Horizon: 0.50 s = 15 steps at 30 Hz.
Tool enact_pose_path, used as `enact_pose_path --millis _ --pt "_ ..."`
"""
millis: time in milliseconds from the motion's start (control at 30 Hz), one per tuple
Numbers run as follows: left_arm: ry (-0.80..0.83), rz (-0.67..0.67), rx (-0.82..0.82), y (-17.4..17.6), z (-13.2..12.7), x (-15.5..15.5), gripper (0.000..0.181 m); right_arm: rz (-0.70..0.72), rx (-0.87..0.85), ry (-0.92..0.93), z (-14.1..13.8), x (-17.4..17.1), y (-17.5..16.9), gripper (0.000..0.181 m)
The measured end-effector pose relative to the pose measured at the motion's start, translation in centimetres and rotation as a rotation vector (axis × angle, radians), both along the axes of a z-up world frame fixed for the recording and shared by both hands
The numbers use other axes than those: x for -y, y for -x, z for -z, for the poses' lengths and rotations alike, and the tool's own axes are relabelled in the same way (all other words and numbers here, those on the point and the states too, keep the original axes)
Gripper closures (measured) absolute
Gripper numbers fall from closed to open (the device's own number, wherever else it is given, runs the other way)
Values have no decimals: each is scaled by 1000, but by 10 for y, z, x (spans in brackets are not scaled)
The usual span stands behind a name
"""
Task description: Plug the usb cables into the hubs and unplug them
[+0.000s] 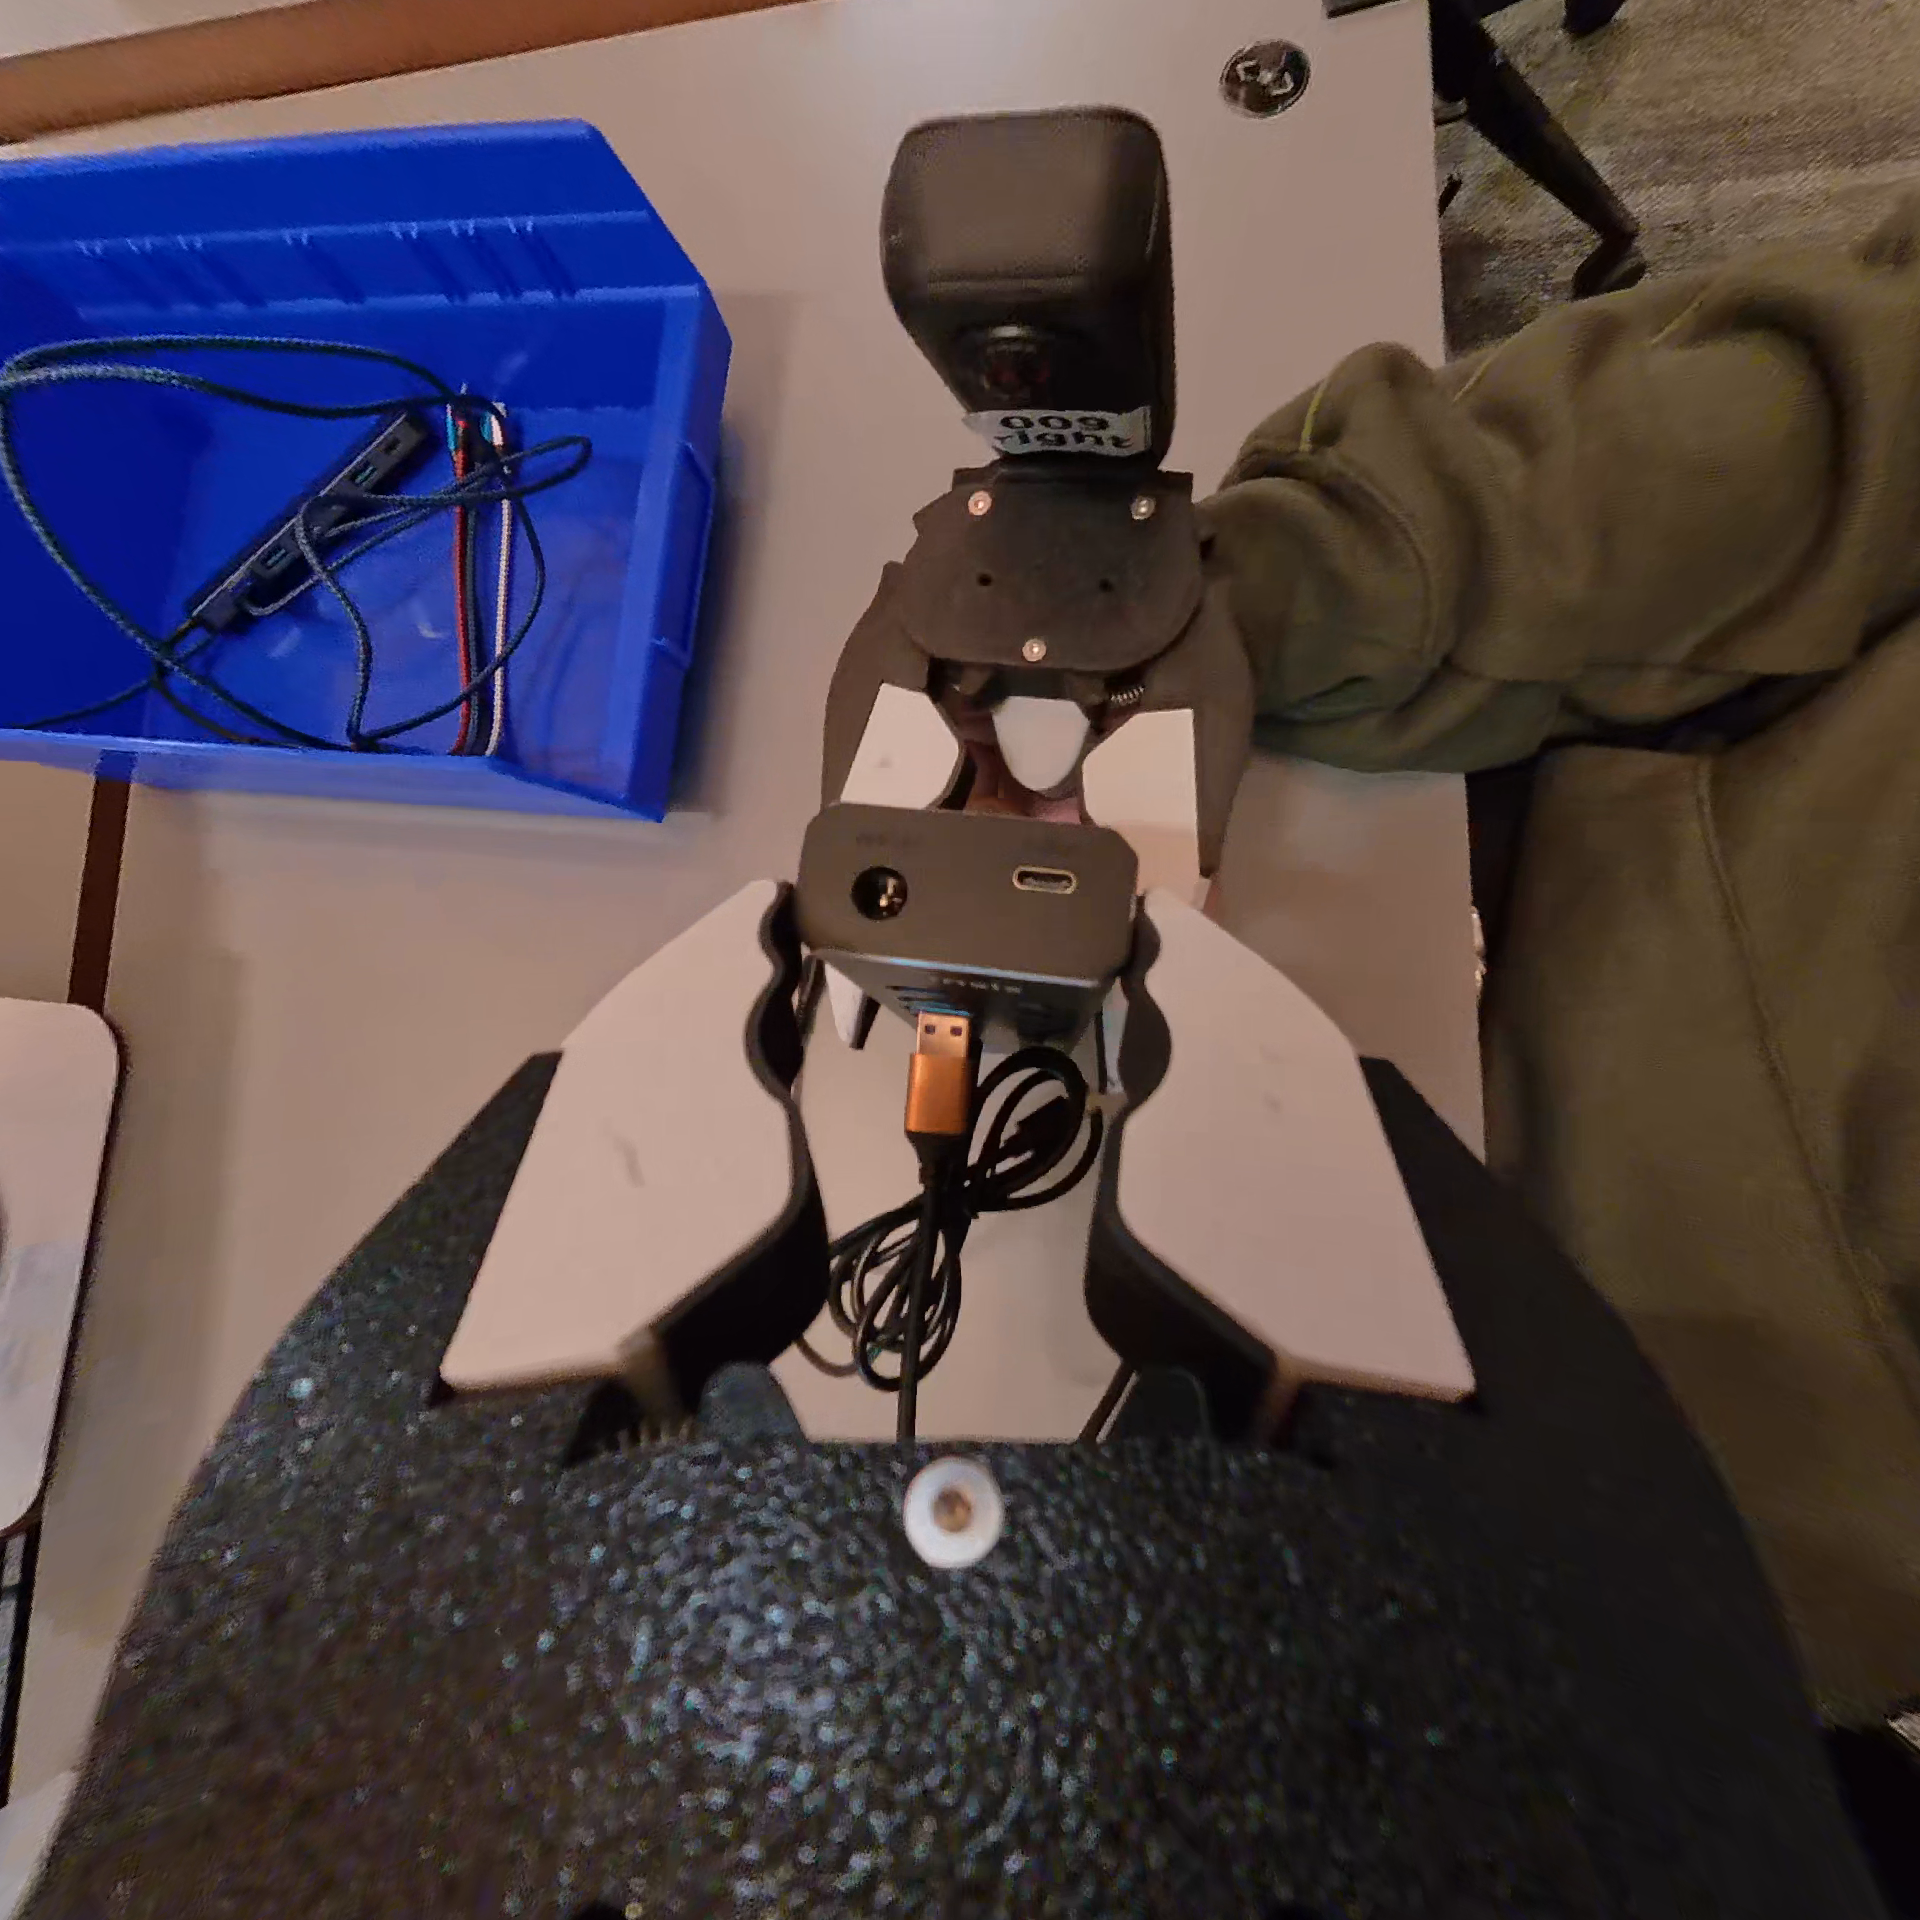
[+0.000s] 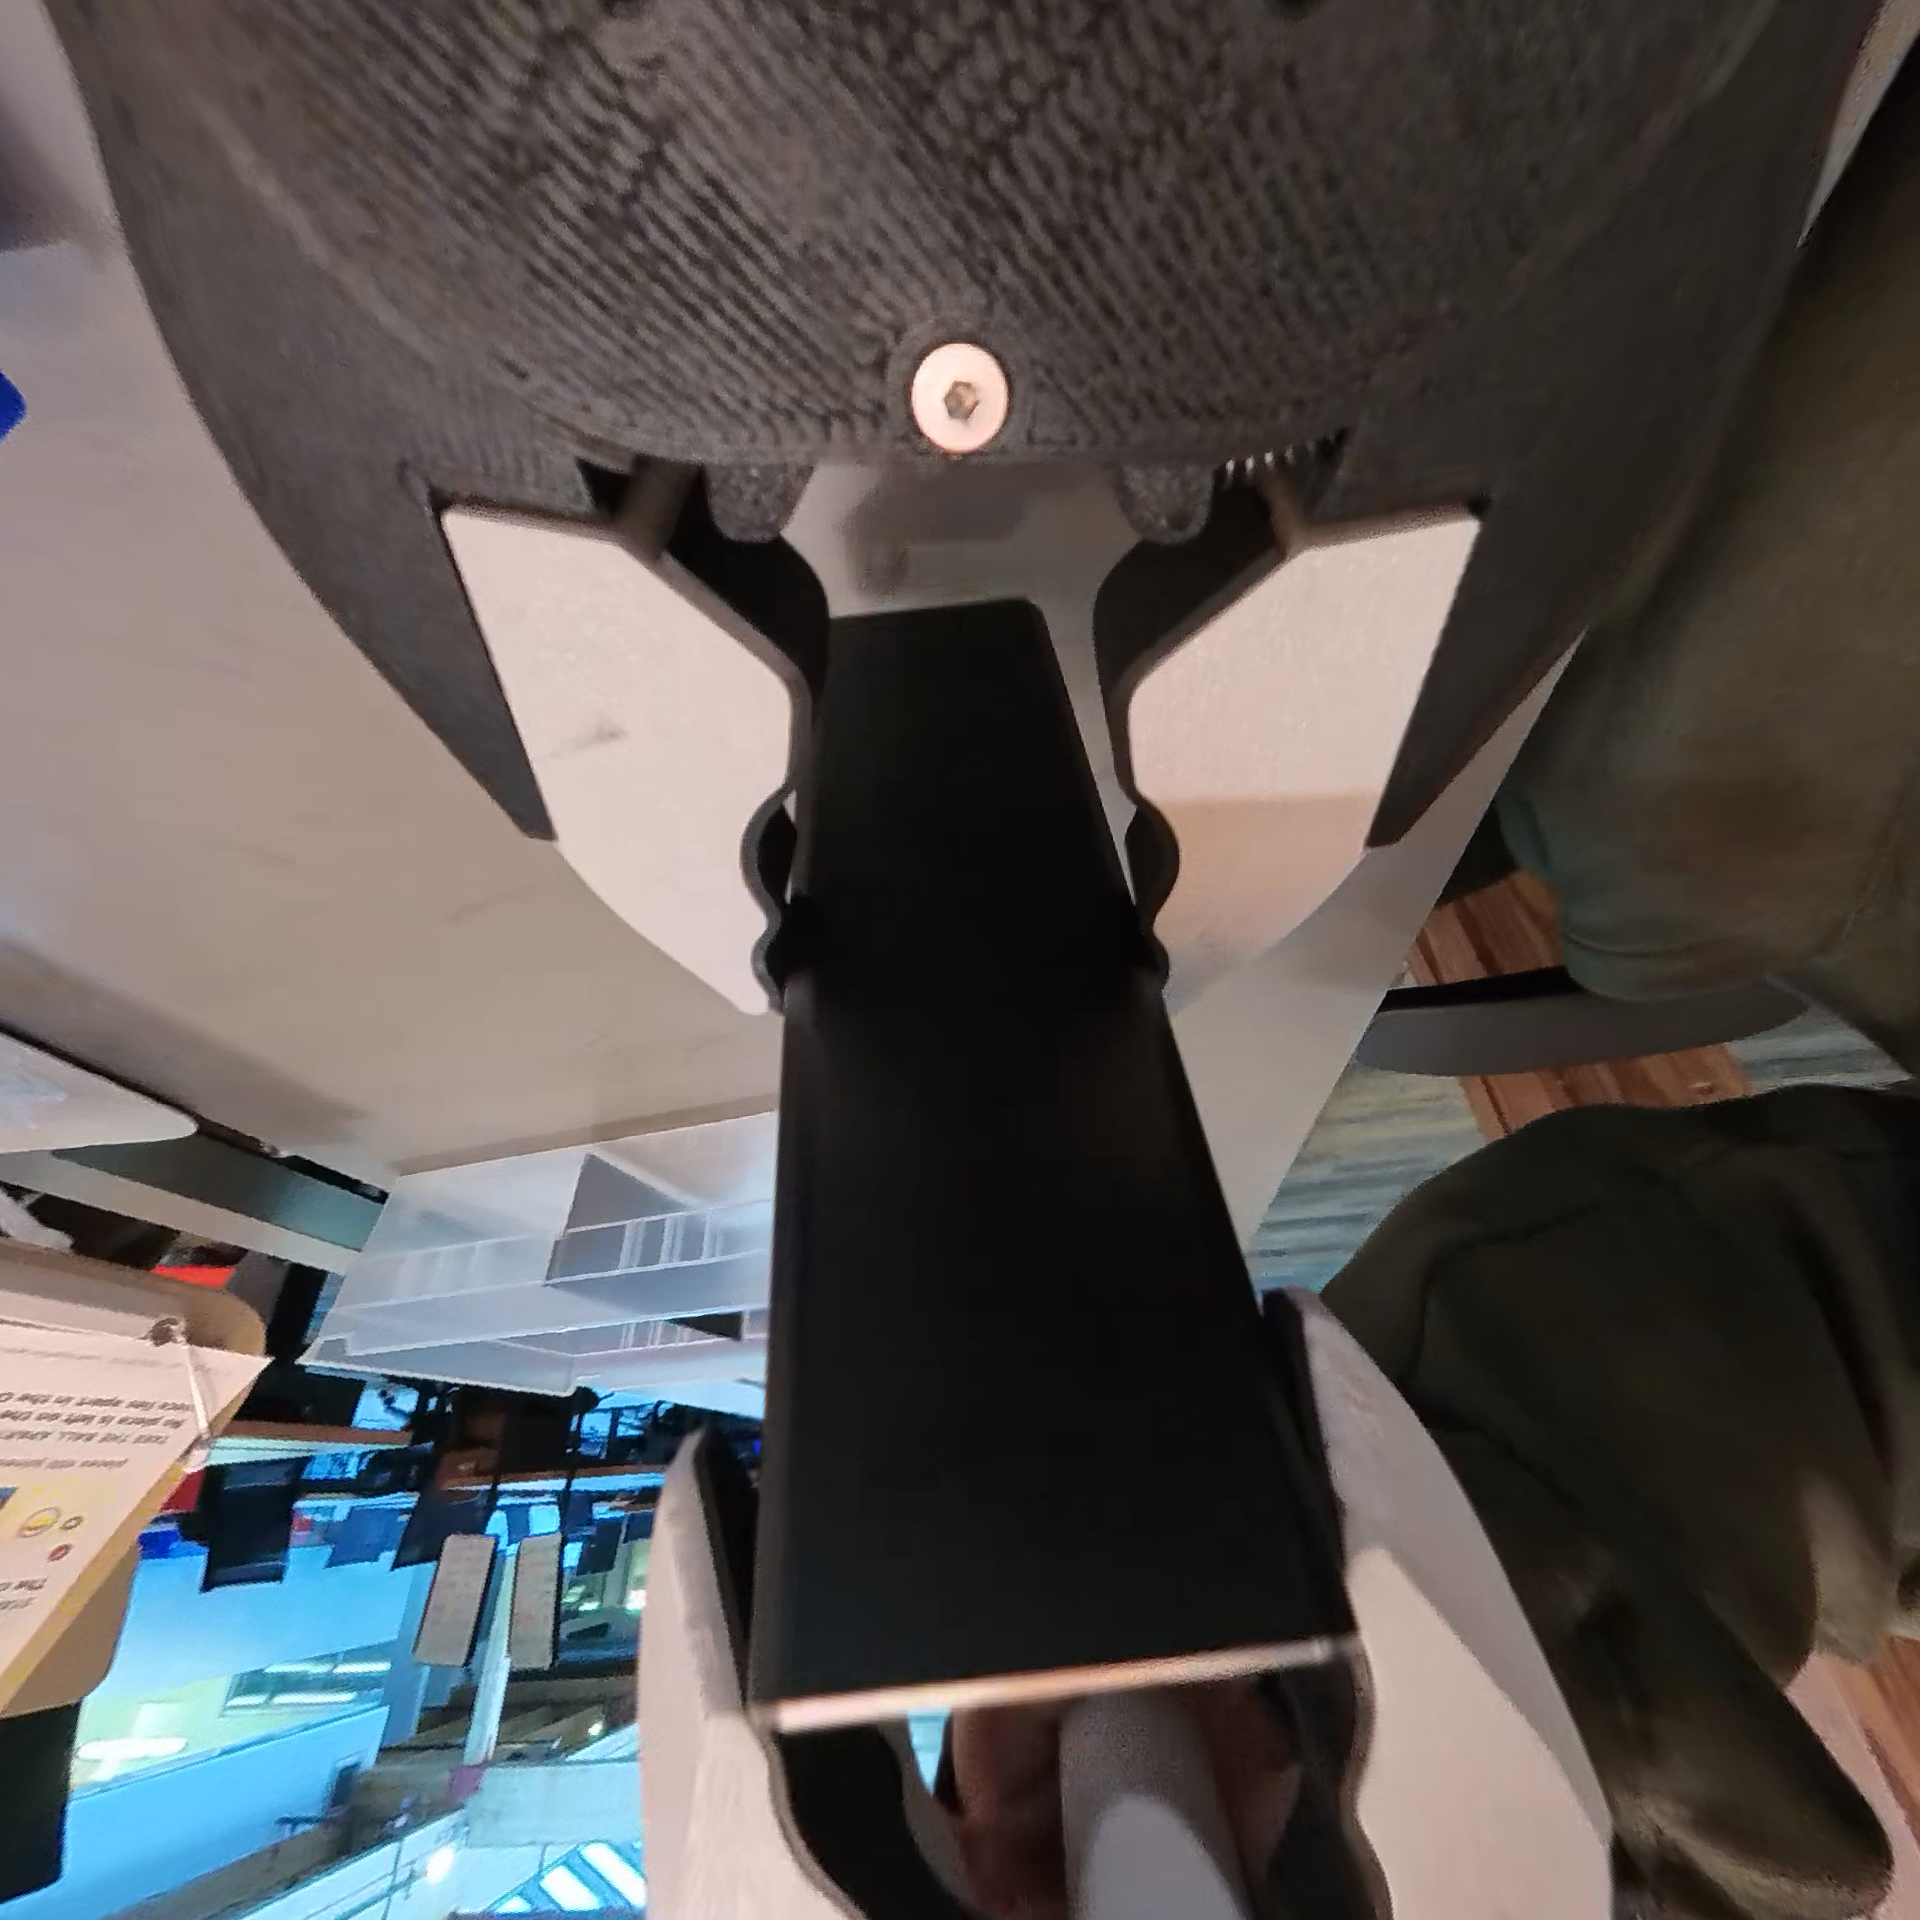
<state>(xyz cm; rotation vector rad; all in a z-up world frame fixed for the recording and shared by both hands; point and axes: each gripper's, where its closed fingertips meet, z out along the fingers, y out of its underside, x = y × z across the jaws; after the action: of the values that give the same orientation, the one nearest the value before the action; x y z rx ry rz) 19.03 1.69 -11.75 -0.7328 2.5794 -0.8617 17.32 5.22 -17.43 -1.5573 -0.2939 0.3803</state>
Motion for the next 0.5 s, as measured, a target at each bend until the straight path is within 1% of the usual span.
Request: enact_pose_path --millis 100,333,433,500 --pt "-12 -5 -9 -2 6 -1 123 31 9 -29 -3 -3 -1 120" --pt "40 13 -11 -1 8 -2 121 6 28 0 1 -4 3 121" --pt "90 12 32 0 3 -3 120 -11 15 -22 -1 -1 3 121" --pt "108 -15 72 3 -5 -12 118 -25 7 -35 -3 1 4 121"
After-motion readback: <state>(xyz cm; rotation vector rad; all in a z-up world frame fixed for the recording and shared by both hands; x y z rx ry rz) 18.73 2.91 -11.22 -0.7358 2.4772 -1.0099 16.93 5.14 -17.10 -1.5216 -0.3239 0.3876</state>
